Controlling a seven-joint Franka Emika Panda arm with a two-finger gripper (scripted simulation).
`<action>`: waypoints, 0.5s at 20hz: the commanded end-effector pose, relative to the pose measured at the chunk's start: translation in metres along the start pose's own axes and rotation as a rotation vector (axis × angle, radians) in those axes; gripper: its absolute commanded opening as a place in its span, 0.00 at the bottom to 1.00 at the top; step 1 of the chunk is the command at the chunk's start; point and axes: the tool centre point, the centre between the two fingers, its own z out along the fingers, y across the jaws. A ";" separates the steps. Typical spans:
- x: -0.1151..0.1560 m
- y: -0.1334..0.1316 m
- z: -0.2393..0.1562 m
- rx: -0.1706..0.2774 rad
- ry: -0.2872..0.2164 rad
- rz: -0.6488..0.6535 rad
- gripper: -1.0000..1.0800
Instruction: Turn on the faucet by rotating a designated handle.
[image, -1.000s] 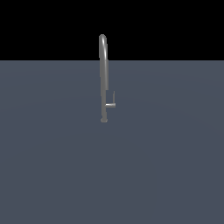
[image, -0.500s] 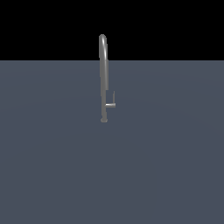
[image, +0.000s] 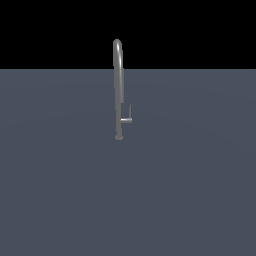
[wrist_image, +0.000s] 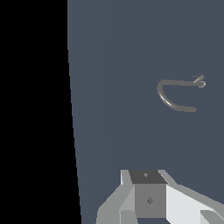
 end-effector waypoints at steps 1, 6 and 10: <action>0.024 0.011 0.001 0.044 -0.031 0.062 0.00; 0.075 0.041 0.015 0.123 -0.106 0.202 0.00; 0.116 0.069 0.038 0.168 -0.172 0.324 0.00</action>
